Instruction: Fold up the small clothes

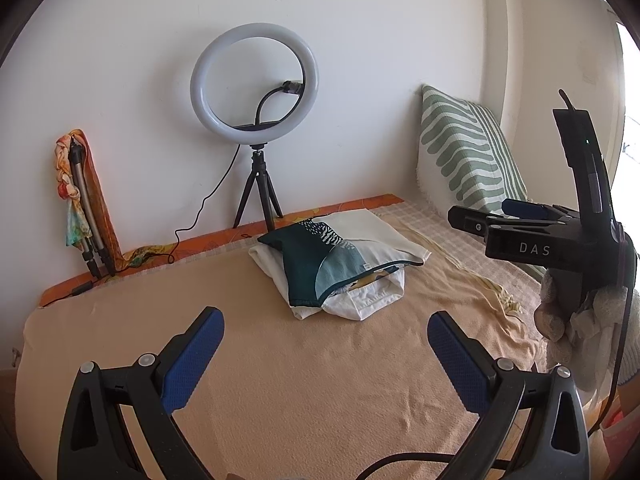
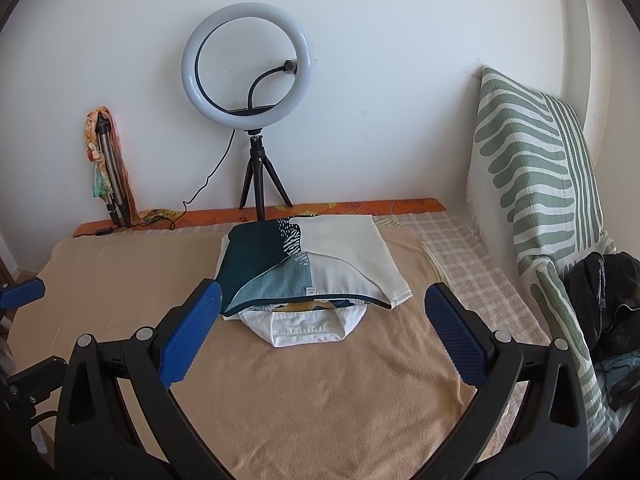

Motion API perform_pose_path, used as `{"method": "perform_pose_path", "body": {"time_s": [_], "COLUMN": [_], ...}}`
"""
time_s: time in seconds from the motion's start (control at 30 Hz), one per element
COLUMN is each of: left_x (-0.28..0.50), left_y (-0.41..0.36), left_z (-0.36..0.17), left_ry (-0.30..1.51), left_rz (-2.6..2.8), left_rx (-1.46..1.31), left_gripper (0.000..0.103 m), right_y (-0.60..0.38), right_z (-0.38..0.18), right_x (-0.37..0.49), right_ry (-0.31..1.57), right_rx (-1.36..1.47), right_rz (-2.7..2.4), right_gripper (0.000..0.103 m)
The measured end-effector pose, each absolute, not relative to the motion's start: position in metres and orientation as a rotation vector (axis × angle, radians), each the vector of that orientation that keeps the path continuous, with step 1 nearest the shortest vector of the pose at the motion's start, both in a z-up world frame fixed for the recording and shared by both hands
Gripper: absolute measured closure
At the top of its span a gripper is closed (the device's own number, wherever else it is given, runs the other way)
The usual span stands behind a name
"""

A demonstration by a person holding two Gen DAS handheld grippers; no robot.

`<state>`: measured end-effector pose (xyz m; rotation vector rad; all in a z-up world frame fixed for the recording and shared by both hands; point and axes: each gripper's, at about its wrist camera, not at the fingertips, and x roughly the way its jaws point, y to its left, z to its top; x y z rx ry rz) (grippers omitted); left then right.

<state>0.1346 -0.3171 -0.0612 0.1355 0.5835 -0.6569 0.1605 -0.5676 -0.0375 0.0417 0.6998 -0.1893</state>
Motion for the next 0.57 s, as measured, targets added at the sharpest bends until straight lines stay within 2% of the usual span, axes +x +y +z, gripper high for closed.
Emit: {"method": "perform_pose_path", "body": {"time_s": [0.57], "left_x": [0.142], "left_y": [-0.323], "left_z": [-0.066], "left_ry": [0.586], "left_rz": [-0.657], "left_rx": [0.136], "left_gripper": [0.0], "right_y": [-0.581], "right_z": [-0.053], "right_x": [0.16], "right_ry": [0.731], "right_rx": [0.058], "right_rz": [-0.21], "right_gripper": [0.0]}}
